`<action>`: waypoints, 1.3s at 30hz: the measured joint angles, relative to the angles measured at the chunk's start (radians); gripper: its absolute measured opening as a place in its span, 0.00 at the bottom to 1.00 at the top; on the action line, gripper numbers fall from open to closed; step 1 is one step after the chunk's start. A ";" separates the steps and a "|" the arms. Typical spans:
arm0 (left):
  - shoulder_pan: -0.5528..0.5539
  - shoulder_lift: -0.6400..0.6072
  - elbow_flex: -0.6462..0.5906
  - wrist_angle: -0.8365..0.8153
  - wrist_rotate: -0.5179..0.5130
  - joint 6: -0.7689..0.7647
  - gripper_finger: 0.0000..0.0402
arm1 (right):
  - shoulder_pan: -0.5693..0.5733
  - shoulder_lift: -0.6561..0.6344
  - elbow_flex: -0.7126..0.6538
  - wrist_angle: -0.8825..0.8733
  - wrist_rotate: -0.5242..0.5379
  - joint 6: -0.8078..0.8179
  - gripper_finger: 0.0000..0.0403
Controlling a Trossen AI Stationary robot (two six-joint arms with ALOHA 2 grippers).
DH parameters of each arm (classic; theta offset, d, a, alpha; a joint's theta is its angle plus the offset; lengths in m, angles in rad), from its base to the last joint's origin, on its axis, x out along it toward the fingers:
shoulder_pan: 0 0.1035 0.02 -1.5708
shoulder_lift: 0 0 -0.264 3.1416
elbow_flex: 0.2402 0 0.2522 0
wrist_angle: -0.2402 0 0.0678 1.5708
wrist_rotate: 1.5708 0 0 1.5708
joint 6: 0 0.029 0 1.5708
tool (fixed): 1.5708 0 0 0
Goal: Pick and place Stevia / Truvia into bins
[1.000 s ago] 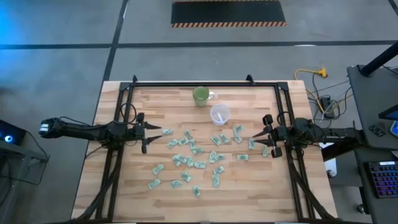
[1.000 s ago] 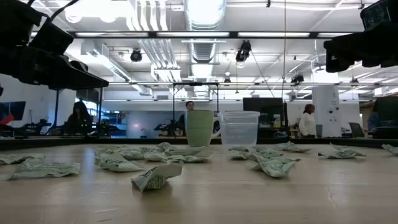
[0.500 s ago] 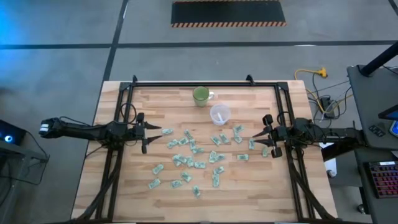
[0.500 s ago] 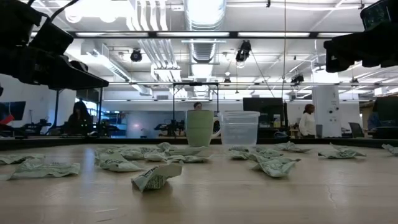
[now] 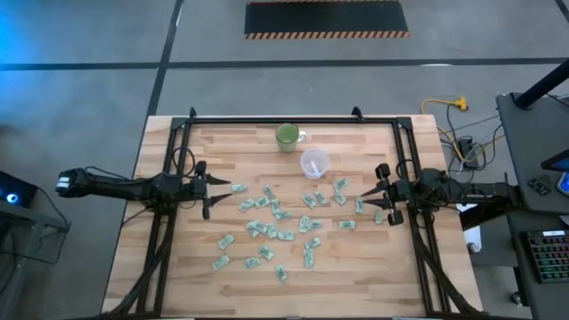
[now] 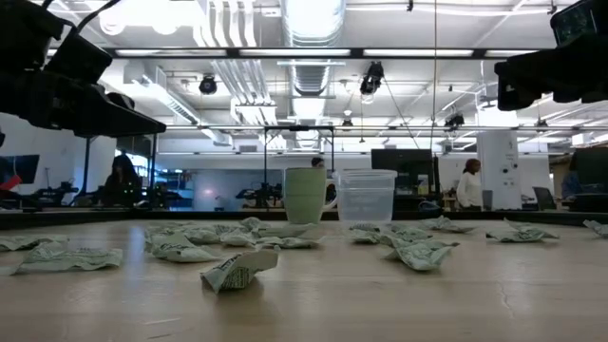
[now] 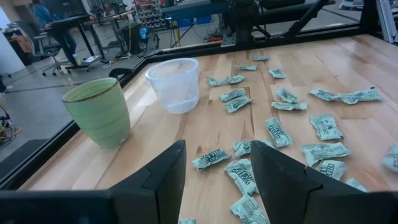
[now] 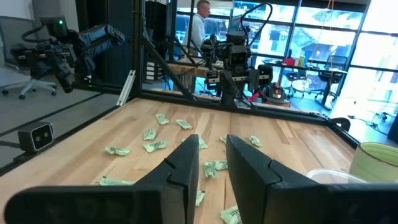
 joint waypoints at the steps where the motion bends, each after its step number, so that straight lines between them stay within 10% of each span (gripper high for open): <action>1: 0.000 0.000 0.000 0.000 0.000 0.000 0.41 | 0.000 0.000 0.000 0.000 0.000 0.000 0.18; 39: 0.000 0.000 0.000 0.008 0.000 -0.002 0.41 | 0.000 0.000 0.000 0.378 0.000 -0.102 0.18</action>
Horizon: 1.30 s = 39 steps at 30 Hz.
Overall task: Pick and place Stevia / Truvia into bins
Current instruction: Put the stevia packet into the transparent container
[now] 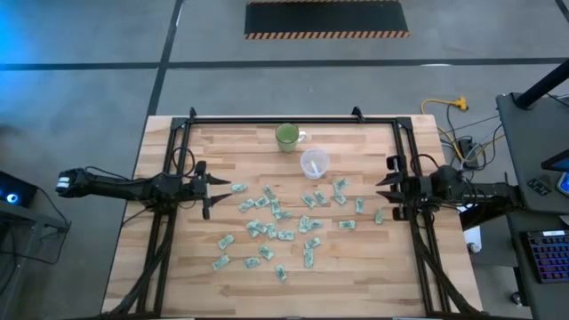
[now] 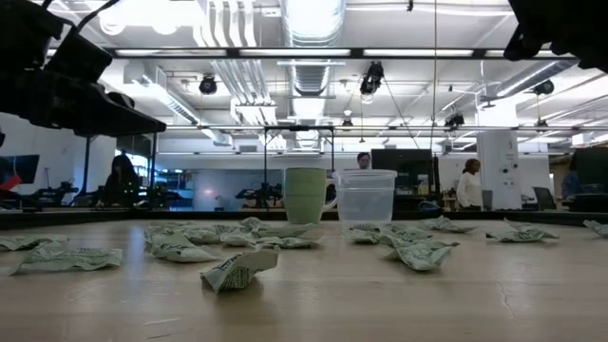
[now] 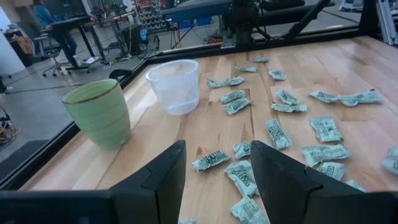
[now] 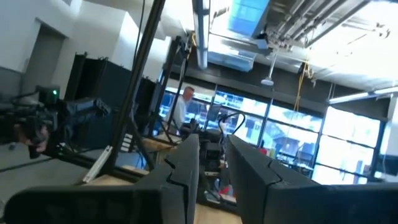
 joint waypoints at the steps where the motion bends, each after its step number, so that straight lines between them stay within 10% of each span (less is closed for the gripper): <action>1: 0.000 0.000 0.000 0.000 0.000 -0.003 0.41 | 0.000 0.000 0.000 0.001 0.000 0.005 0.18; 20: 0.000 0.000 0.000 0.261 0.003 -0.003 0.41 | 0.000 0.000 0.000 0.000 0.000 0.184 0.18; 35: 0.000 0.126 0.002 0.236 -0.006 -0.004 0.41 | 0.000 0.002 0.000 -0.045 0.000 0.105 0.18; 39: 0.000 0.198 0.067 0.012 -0.122 -0.013 0.41 | 0.000 0.007 0.000 -0.045 0.000 0.063 0.18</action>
